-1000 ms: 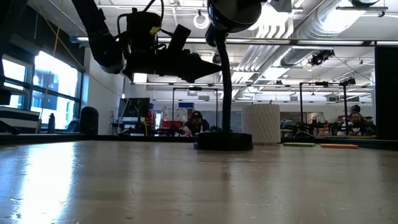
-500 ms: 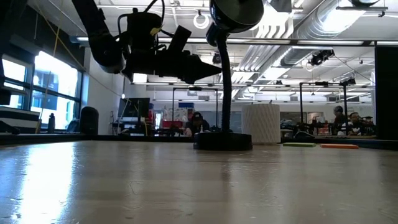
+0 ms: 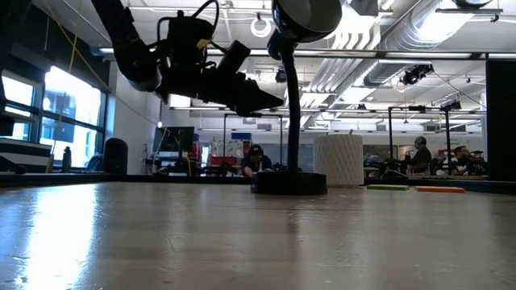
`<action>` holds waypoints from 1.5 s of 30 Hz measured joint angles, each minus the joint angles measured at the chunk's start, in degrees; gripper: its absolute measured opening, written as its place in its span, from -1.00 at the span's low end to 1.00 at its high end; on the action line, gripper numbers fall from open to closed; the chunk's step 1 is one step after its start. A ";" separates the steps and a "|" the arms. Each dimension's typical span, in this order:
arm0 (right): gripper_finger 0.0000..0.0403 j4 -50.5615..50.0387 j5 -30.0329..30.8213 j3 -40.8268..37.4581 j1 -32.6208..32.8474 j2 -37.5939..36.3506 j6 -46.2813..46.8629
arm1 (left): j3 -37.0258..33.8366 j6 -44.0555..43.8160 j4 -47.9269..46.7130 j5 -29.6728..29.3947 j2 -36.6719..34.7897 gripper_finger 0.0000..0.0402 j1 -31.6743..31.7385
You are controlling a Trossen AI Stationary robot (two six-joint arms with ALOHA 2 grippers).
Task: Screw lightbulb
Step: Insert the lightbulb into the desk lamp
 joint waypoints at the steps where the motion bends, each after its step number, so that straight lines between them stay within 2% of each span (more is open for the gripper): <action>1: 0.43 -0.02 -0.02 0.00 0.40 0.00 -4.17 | 0.00 -0.02 -1.12 -0.12 -0.50 -0.87 0.00; 6: 0.43 -0.06 -2.32 0.00 1.60 0.00 -28.20 | 0.00 -0.09 -6.23 -0.12 -3.26 -0.74 0.62; 11: 0.43 -2.99 -9.32 -0.06 0.08 0.00 -44.18 | 0.00 -1.61 -6.66 2.43 -3.80 -0.65 1.36; 14: 0.43 -3.98 -8.99 -0.09 -2.08 0.00 -48.48 | 0.00 -3.02 -7.05 4.83 -3.80 -0.63 1.60; 20: 0.43 -4.22 -8.94 -0.09 -6.38 -0.02 -48.77 | 0.00 -3.50 -7.53 5.52 -3.80 -0.63 1.60; 28: 0.43 -2.59 -8.95 -0.09 -9.18 -0.02 -29.31 | 0.00 -3.47 -7.83 5.52 -3.80 -0.63 1.60; 36: 0.43 -2.64 -3.85 -0.09 -9.16 -0.02 -0.08 | 0.00 -3.47 -7.92 5.61 -3.78 -0.63 1.55; 40: 0.43 -2.59 -3.51 -0.09 -9.16 -0.02 14.21 | 0.00 -3.45 -8.11 5.63 -3.78 -0.63 1.55; 42: 0.43 -2.57 -4.04 -0.09 -9.09 -0.02 16.92 | 0.00 -3.45 -8.12 5.63 -3.78 -0.63 1.55; 45: 0.43 -2.51 -4.03 -0.09 -8.59 -0.02 15.00 | 0.00 -3.45 -8.17 5.63 -3.78 -0.63 1.55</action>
